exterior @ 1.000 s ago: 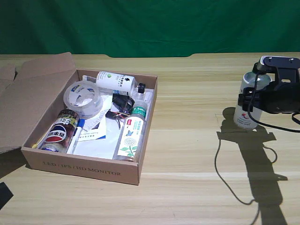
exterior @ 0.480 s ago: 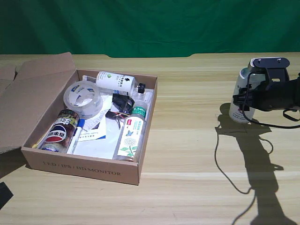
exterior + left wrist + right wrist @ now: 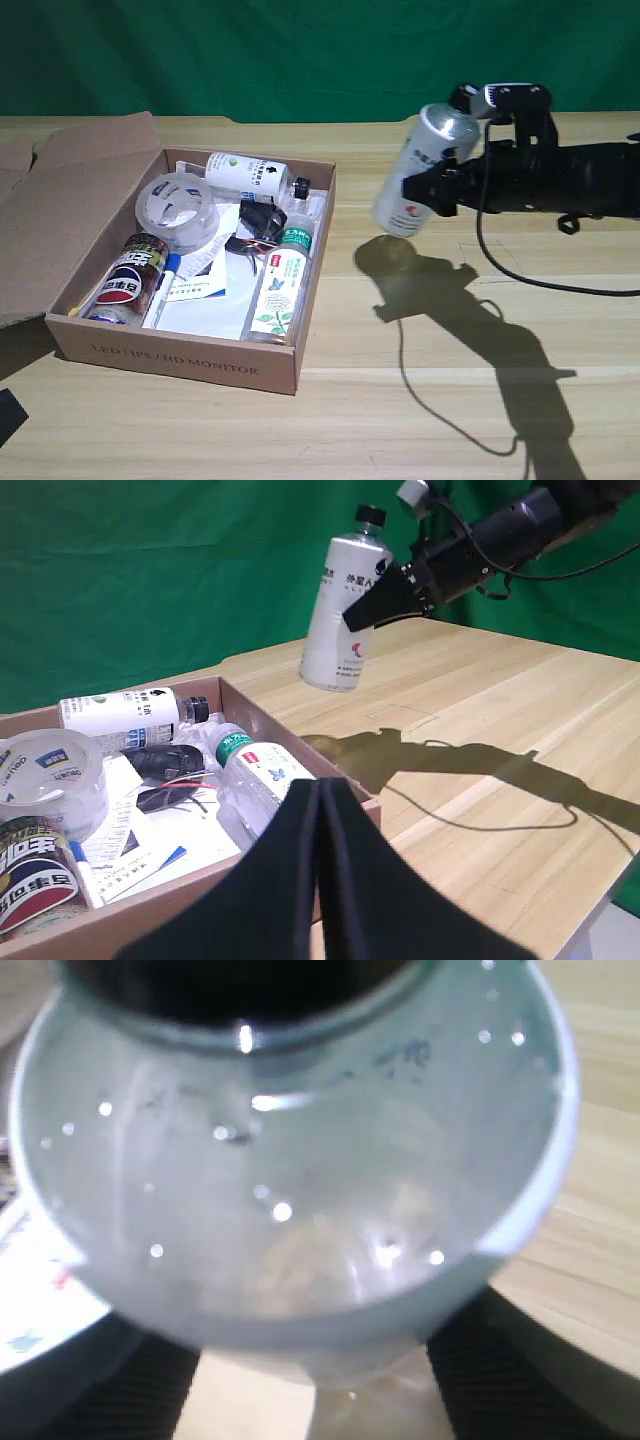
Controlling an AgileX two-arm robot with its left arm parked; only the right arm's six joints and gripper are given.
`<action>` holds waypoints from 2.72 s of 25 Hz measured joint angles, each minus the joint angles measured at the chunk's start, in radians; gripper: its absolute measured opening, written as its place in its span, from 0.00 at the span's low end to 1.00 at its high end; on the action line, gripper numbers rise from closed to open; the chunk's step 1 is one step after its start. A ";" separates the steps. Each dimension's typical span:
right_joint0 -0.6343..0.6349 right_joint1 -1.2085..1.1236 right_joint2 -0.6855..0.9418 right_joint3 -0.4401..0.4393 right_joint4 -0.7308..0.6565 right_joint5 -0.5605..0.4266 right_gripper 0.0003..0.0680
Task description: Place the white bottle into the box.
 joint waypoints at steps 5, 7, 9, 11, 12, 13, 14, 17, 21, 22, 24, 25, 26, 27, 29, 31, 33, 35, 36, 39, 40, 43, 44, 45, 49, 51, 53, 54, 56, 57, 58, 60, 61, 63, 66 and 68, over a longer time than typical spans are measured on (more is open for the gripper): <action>0.263 -0.061 -0.014 -0.025 0.062 0.075 0.73; 0.367 -0.042 -0.042 -0.027 0.030 0.079 0.73; 0.448 -0.001 -0.080 -0.024 -0.031 0.083 0.73; 0.498 0.059 -0.124 -0.009 -0.105 0.084 0.73; 0.510 0.087 -0.142 -0.002 -0.121 0.088 0.73; 0.518 0.124 -0.168 0.003 -0.135 0.107 0.73; 0.519 0.147 -0.181 0.005 -0.138 0.128 0.73; 0.520 0.193 -0.213 0.002 -0.128 0.195 0.73; 0.520 0.195 -0.234 -0.018 -0.074 0.225 0.73; 0.521 0.195 -0.235 -0.022 -0.064 0.235 0.73; 0.521 0.195 -0.235 -0.027 -0.057 0.266 0.80; 0.521 0.195 -0.235 -0.027 -0.057 0.273 0.84; 0.521 0.195 -0.235 -0.027 -0.056 0.280 0.91; 0.521 0.195 -0.236 -0.027 -0.055 0.284 0.96; 0.521 0.195 -0.236 -0.026 -0.054 0.284 1.00; 0.522 0.194 -0.236 -0.025 -0.067 0.284 1.00; 0.522 0.184 -0.236 -0.025 -0.100 0.284 0.99; 0.522 0.160 -0.236 -0.032 -0.142 0.284 0.93; 0.522 0.132 -0.236 -0.046 -0.180 0.279 0.85; 0.522 0.059 -0.236 -0.125 -0.285 0.271 0.54; 0.522 0.033 -0.236 -0.151 -0.315 0.269 0.43; 0.522 -0.053 -0.236 -0.210 -0.409 0.265 0.10; 0.522 -0.085 -0.236 -0.217 -0.444 0.265 0.05; 0.519 -0.107 -0.236 -0.220 -0.472 0.265 0.03; 0.445 -0.219 -0.197 -0.207 -0.589 0.265 0.00; 0.392 -0.274 -0.157 -0.202 -0.615 0.265 0.00; 0.306 -0.357 -0.089 -0.197 -0.633 0.264 0.00; 0.252 -0.418 -0.045 -0.195 -0.639 0.261 0.00; 0.175 -0.492 0.012 -0.191 -0.644 0.253 0.00; 0.124 -0.551 0.063 -0.190 -0.648 0.247 0.00; 0.090 -0.594 0.096 -0.188 -0.650 0.240 0.00; 0.029 -0.701 0.172 -0.187 -0.652 0.219 0.00; 0.009 -0.747 0.207 -0.186 -0.653 0.212 0.00; -0.026 -0.859 0.295 -0.185 -0.653 0.197 0.00; -0.041 -1.019 0.425 -0.182 -0.654 0.178 0.00; -0.041 -1.120 0.515 -0.169 -0.656 0.155 0.00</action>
